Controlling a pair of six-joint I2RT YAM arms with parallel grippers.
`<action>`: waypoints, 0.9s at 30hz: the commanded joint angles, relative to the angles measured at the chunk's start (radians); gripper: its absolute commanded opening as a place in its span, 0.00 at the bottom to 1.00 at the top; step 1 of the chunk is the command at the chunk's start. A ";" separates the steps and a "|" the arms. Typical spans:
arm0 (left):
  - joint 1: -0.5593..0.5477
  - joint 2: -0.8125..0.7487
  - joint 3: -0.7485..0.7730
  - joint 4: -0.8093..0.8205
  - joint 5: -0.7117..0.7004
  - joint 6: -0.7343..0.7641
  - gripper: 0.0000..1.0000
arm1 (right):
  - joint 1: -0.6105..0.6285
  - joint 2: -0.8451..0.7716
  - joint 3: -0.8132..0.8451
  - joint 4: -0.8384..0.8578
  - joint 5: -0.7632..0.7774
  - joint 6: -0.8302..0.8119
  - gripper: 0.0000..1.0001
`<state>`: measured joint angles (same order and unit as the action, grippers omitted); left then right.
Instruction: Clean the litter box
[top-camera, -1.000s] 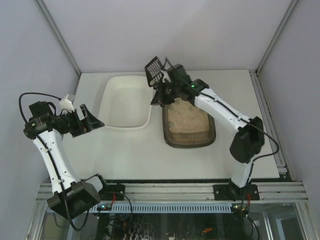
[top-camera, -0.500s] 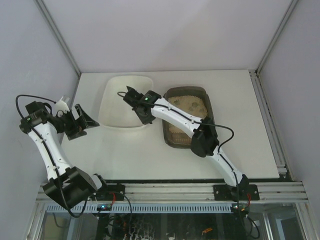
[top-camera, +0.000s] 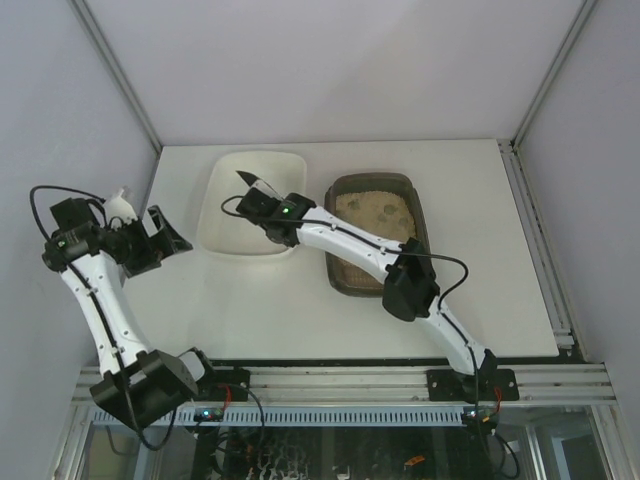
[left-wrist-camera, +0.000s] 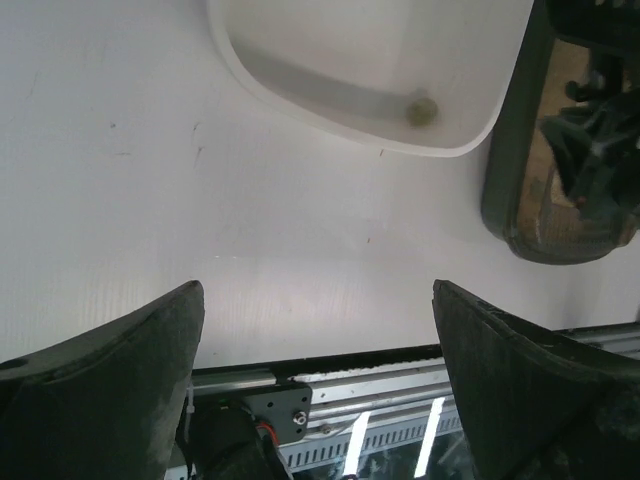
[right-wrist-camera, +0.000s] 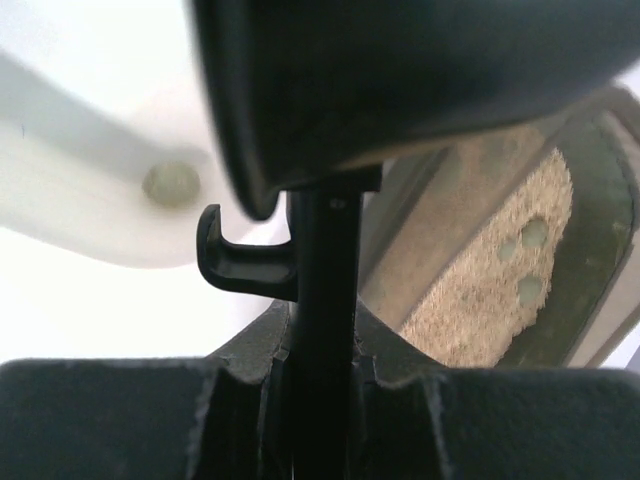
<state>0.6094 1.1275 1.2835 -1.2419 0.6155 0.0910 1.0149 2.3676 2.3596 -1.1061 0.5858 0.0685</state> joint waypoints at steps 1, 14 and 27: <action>-0.275 -0.018 0.097 0.090 -0.158 -0.085 1.00 | -0.039 -0.315 -0.158 0.017 -0.087 0.175 0.00; -0.898 0.367 0.301 0.448 -0.204 -0.546 1.00 | -0.427 -1.031 -1.122 0.127 -0.635 0.464 0.00; -1.034 0.614 0.195 0.699 -0.357 -1.005 1.00 | -0.561 -0.776 -1.131 0.257 -0.902 0.424 0.00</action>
<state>-0.4156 1.6905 1.4372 -0.6315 0.2932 -0.7738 0.4843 1.5341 1.1851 -0.9440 -0.1986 0.4904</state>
